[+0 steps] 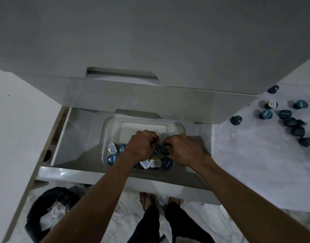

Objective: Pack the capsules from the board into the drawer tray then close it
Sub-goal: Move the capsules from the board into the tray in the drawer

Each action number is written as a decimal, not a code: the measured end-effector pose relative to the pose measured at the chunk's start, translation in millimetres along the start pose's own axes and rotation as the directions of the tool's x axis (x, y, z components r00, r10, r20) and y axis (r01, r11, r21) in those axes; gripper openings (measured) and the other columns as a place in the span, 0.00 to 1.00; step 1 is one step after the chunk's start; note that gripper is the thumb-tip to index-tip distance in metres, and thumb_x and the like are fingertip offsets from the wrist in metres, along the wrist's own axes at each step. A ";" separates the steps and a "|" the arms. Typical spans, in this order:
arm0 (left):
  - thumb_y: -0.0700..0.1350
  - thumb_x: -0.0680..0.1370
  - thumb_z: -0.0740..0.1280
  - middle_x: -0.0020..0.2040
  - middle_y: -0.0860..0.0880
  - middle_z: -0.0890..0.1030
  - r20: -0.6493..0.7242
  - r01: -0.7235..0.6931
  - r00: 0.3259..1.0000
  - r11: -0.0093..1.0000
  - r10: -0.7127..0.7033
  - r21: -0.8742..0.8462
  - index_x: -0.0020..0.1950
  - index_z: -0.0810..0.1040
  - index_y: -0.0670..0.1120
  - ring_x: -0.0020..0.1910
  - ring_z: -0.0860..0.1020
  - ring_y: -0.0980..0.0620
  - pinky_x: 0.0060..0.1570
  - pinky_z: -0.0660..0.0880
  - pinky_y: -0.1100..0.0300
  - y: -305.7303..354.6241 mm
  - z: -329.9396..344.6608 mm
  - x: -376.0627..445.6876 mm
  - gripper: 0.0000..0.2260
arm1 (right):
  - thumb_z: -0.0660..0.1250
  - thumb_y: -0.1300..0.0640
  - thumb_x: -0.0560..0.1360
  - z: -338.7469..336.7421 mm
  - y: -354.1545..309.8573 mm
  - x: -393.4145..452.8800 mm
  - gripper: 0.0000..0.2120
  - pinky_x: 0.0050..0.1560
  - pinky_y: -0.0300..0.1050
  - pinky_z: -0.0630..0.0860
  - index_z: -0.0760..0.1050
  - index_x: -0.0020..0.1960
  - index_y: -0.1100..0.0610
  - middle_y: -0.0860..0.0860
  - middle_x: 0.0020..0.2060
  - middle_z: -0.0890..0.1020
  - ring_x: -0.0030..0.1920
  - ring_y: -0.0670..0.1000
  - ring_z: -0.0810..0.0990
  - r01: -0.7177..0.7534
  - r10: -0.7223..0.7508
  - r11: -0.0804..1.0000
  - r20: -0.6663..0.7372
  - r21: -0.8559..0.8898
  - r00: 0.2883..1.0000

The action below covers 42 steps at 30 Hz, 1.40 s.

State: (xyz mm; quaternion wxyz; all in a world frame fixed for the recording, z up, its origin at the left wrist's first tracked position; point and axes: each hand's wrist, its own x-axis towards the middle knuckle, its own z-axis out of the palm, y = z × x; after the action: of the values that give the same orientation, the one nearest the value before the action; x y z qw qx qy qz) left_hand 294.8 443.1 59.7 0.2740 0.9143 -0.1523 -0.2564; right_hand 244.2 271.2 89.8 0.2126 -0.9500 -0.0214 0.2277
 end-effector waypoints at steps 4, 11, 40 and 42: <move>0.38 0.73 0.69 0.48 0.49 0.84 0.011 -0.013 1.000 1.000 0.013 -0.008 0.55 0.82 0.49 0.50 0.80 0.49 0.53 0.79 0.51 0.3 0.8 -2.8 0.13 | 0.59 0.57 0.78 1.4 -0.7 -1.4 0.10 0.37 0.43 0.71 0.78 0.53 0.50 0.54 0.46 0.82 0.43 0.56 0.80 0.001 -0.001 1.000 0.008 -0.005 1.000; 0.37 0.74 0.68 0.50 0.47 0.84 0.049 -0.018 0.999 1.000 0.018 -0.007 0.58 0.81 0.48 0.50 0.81 0.49 0.54 0.79 0.52 2.2 -0.7 -4.7 0.14 | 0.61 0.56 0.78 3.1 -0.3 -1.3 0.10 0.42 0.47 0.79 0.79 0.54 0.51 0.54 0.47 0.83 0.43 0.55 0.81 -0.011 0.011 1.000 0.002 0.002 1.000; 0.47 0.73 0.74 0.45 0.56 0.83 -0.257 -0.283 0.938 0.943 0.234 -0.176 0.50 0.83 0.48 0.44 0.80 0.63 0.42 0.73 0.75 78.9 -24.7 -57.9 0.08 | 0.72 0.54 0.74 -34.8 0.4 -101.7 0.11 0.39 0.24 0.72 0.80 0.56 0.51 0.42 0.44 0.83 0.35 0.33 0.78 0.064 0.272 0.817 -0.481 0.573 0.834; 0.46 0.73 0.74 0.43 0.58 0.83 -0.281 -0.336 0.919 0.921 0.275 -0.198 0.49 0.83 0.48 0.44 0.80 0.63 0.42 0.77 0.70 110.5 -15.2 -62.6 0.06 | 0.72 0.55 0.74 -47.1 21.0 -124.3 0.09 0.37 0.29 0.75 0.80 0.55 0.51 0.42 0.42 0.84 0.32 0.39 0.81 0.086 0.304 0.781 -0.497 0.618 0.812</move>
State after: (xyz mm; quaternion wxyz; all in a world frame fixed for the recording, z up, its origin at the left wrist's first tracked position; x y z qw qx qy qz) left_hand 236.5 387.0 158.8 0.4373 0.8634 -0.2262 -0.1105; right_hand 152.5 216.5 171.7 0.4916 -0.8505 0.1766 -0.0615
